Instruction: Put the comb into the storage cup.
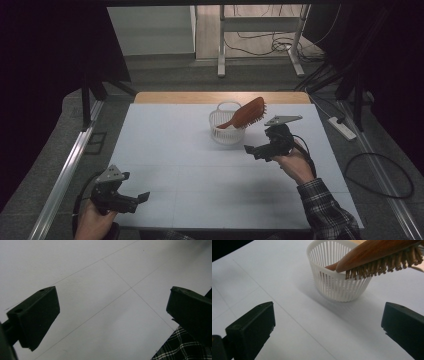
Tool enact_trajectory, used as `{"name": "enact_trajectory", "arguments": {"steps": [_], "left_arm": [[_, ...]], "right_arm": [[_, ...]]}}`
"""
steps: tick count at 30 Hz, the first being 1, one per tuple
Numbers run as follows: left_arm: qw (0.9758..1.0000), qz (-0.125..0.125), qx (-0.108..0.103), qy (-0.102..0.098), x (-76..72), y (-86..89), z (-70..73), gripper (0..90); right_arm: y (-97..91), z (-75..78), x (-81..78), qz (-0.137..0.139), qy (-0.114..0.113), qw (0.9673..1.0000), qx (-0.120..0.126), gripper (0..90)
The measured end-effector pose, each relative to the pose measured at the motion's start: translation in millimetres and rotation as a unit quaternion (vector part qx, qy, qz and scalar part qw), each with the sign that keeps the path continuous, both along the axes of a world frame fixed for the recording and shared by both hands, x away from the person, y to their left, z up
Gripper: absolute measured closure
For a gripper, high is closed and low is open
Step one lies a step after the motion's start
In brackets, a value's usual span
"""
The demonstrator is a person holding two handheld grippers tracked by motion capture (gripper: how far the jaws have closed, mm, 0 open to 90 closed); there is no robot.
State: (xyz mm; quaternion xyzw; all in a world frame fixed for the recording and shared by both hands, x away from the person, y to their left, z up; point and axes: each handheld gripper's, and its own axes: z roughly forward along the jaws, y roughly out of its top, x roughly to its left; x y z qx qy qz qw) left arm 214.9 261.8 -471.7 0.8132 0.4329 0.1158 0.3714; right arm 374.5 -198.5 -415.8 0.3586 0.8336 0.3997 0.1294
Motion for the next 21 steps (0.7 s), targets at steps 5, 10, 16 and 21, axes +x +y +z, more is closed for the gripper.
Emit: {"name": "enact_trajectory", "arguments": {"steps": [5,10,16,21], "left_arm": [[1.0,0.0,0.0,0.0,0.0,0.0,0.1,0.0],[1.0,0.0,0.001,0.0,-0.1,-0.1,0.0,0.0],[1.0,-0.001,0.001,0.0,-0.1,-0.1,0.0,0.0],[1.0,0.0,0.001,0.0,0.0,-0.2,0.0,0.0]], "right_arm": [[-3.8,-1.2,-4.4,0.001,0.008,0.9999,0.007,0.0],[-8.5,-3.4,-9.7,0.001,0.007,1.0,-0.001,0.0],[-13.5,-5.6,-15.0,0.003,0.009,0.9999,-0.009,0.0],[-18.8,-6.6,-20.4,-0.001,0.012,0.9999,-0.007,0.0]]}}
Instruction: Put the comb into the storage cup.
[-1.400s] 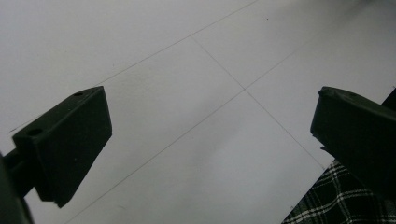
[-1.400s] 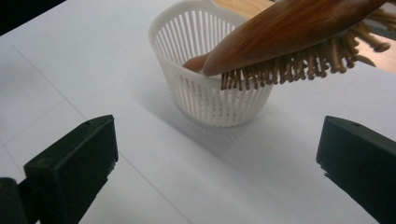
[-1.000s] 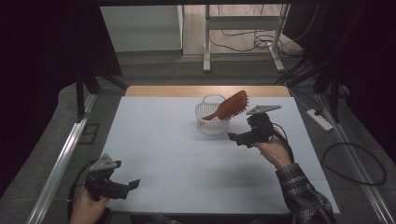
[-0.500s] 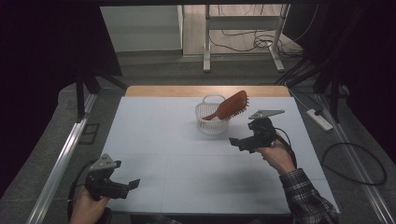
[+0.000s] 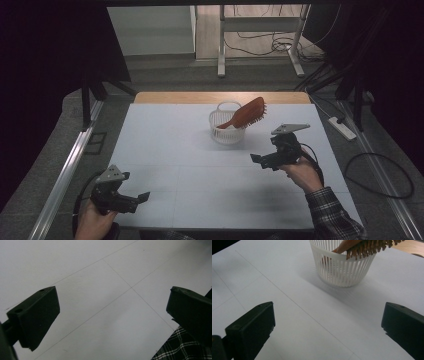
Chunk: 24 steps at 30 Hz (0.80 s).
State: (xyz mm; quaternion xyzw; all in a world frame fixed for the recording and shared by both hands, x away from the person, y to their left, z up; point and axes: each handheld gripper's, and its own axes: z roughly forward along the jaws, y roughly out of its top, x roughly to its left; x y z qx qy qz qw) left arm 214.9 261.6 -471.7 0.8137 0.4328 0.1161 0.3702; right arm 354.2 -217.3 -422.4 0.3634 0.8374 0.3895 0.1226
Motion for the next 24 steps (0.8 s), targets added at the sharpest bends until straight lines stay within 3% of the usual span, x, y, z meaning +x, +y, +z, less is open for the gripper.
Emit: {"name": "enact_trajectory", "arguments": {"steps": [13,18,24], "left_arm": [[1.0,0.0,0.001,0.001,0.1,-0.4,0.0,0.0],[1.0,0.0,0.004,0.001,0.2,-0.6,-0.1,0.0],[1.0,0.002,0.003,0.001,0.2,-0.5,-0.1,0.0]], "right_arm": [[-18.2,-5.7,-14.6,-0.006,0.011,0.9999,-0.01,0.0],[-25.4,-8.3,-19.4,0.003,0.02,0.9998,0.003,0.0],[-31.7,-10.8,-24.9,-0.005,0.022,0.9997,-0.003,0.0]]}}
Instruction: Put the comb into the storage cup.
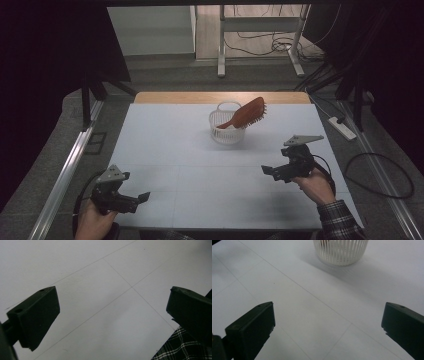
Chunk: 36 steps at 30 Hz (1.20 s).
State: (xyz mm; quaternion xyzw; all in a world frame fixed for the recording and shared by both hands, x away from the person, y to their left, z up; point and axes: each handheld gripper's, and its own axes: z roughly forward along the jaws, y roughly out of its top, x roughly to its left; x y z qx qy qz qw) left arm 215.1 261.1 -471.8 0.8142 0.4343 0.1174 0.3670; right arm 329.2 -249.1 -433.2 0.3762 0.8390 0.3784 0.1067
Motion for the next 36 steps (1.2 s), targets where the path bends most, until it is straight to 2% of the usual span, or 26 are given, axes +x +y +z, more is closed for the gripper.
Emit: {"name": "enact_trajectory", "arguments": {"steps": [4,8,17,27,36], "left_arm": [[1.0,0.0,0.0,0.0,0.0,0.0,0.0,0.0],[1.0,0.0,0.0,0.0,0.0,-0.1,0.0,0.0],[1.0,-0.001,0.002,0.001,0.2,-0.4,0.0,0.0],[1.0,0.001,0.002,0.001,0.2,-0.4,-0.1,0.0],[1.0,0.002,0.002,0.0,0.1,-0.7,-0.1,0.0]], "right_arm": [[-5.9,-2.2,-5.1,-0.01,0.001,0.9999,-0.006,0.0],[-11.9,-4.7,-11.1,-0.023,0.007,0.9997,0.003,0.0],[-22.5,-7.2,-24.9,-0.049,0.004,0.9987,-0.012,0.0],[-32.9,-11.5,-40.4,-0.043,0.002,0.9985,-0.033,0.0],[-47.3,-13.4,-52.1,-0.063,0.001,0.9972,-0.042,0.0]]}}
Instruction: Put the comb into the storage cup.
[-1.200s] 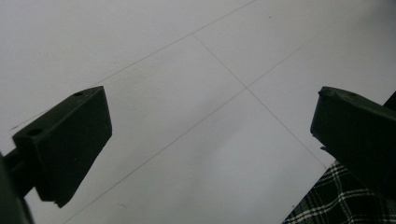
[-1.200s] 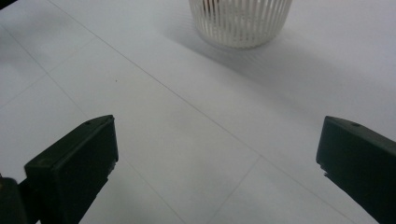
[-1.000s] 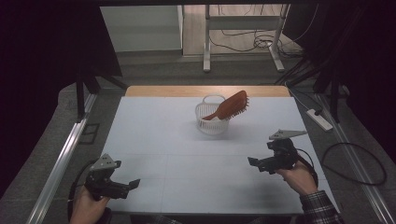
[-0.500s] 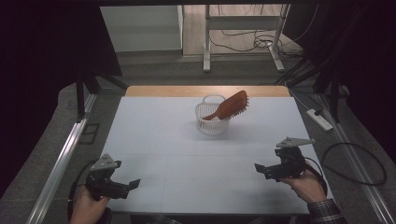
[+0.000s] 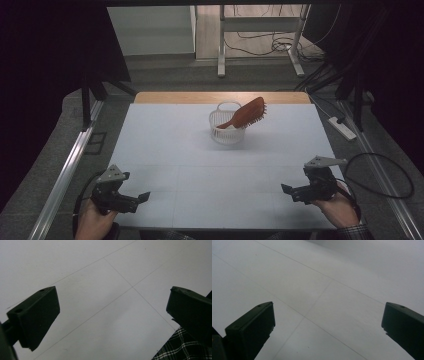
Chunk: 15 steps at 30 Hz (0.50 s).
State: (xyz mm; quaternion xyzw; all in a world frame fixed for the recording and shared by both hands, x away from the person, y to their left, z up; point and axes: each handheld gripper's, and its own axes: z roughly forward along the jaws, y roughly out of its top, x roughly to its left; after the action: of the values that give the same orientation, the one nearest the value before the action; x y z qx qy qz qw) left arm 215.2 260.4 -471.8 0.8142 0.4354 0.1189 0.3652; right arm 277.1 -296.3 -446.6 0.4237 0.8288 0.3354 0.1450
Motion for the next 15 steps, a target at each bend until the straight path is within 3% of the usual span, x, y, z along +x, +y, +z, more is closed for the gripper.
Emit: {"name": "enact_trajectory", "arguments": {"steps": [15], "left_arm": [[1.0,-0.001,0.002,-0.001,-0.4,-0.1,0.2,0.0]], "right_arm": [[-17.8,-4.1,-18.4,-0.034,0.007,0.9994,-0.005,0.0]]}}
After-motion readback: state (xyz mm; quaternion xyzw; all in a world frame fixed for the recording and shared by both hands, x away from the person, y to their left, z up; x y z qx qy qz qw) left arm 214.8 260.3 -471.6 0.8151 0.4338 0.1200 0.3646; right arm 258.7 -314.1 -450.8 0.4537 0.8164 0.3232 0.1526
